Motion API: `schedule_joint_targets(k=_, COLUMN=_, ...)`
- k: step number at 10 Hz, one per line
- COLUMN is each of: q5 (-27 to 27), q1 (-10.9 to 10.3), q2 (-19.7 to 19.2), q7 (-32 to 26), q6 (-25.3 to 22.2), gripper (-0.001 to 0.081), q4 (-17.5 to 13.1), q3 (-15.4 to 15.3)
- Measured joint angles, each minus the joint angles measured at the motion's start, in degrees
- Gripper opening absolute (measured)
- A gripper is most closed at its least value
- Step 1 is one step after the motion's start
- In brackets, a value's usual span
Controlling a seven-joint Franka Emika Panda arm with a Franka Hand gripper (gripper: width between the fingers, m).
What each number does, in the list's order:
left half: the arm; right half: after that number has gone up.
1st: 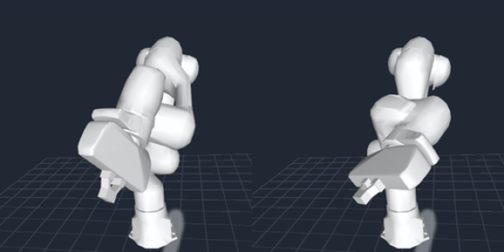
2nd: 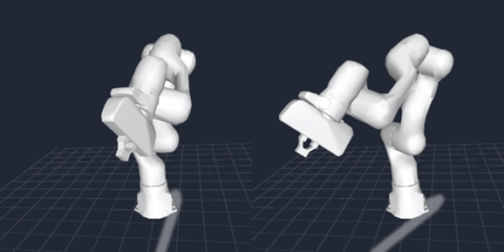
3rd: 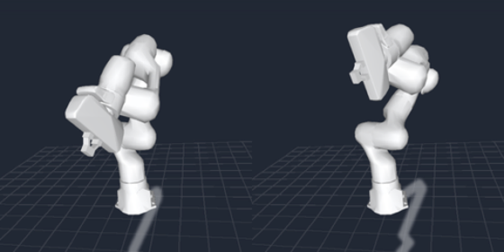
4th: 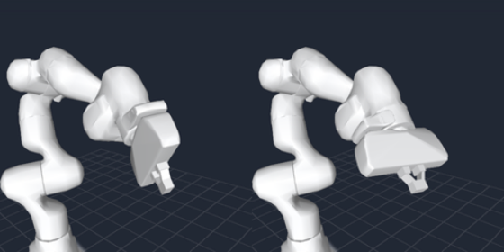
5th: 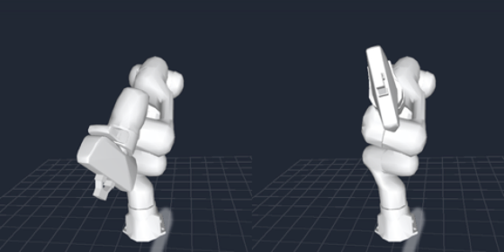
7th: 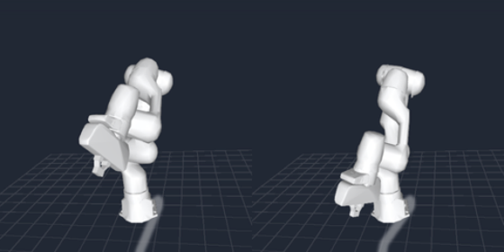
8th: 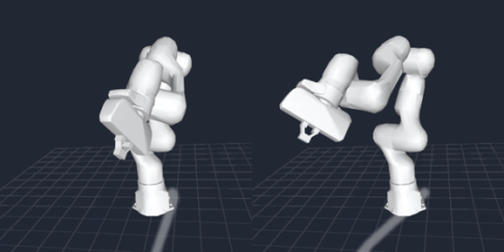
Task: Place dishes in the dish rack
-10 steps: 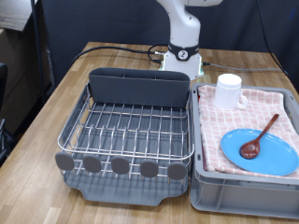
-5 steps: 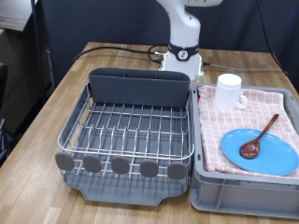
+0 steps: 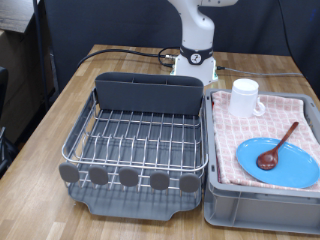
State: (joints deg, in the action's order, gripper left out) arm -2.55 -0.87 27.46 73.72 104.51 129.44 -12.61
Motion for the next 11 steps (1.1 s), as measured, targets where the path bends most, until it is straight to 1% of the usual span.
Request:
schedule_joint_targets(k=1, q5=-0.5, q1=0.0, q2=-2.2, q7=1.3, q6=0.7, gripper=0.0803, q4=-1.4, q3=0.0)
schedule_joint_targets(k=3, q5=0.6, q1=0.0, q2=-2.3, q7=1.2, q6=0.6, gripper=0.0803, q4=-1.4, q3=-0.4)
schedule_joint_targets(k=5, q5=1.7, q1=-0.1, q2=-3.7, q7=3.6, q6=2.9, gripper=0.0803, q4=-1.6, q3=-2.7)
schedule_joint_targets(k=6, q5=1.8, q1=-0.1, q2=-5.1, q7=5.7, q6=3.9, gripper=0.0803, q4=-2.2, q3=-4.0)
schedule_joint_targets(k=8, q5=3.3, q1=-0.1, q2=-8.5, q7=10.3, q6=4.8, gripper=0.0803, q4=-4.6, q3=-6.9)
schedule_joint_targets(k=9, q5=3.6, q1=0.0, q2=-10.2, q7=13.9, q6=5.5, gripper=0.0803, q4=-5.7, q3=-8.1)
schedule_joint_targets(k=10, q5=4.4, q1=0.0, q2=-11.5, q7=17.6, q6=7.0, gripper=0.0803, q4=-6.2, q3=-9.0)
schedule_joint_targets(k=11, q5=5.2, q1=0.0, q2=-12.5, q7=20.2, q6=8.7, gripper=0.0803, q4=-6.2, q3=-9.7)
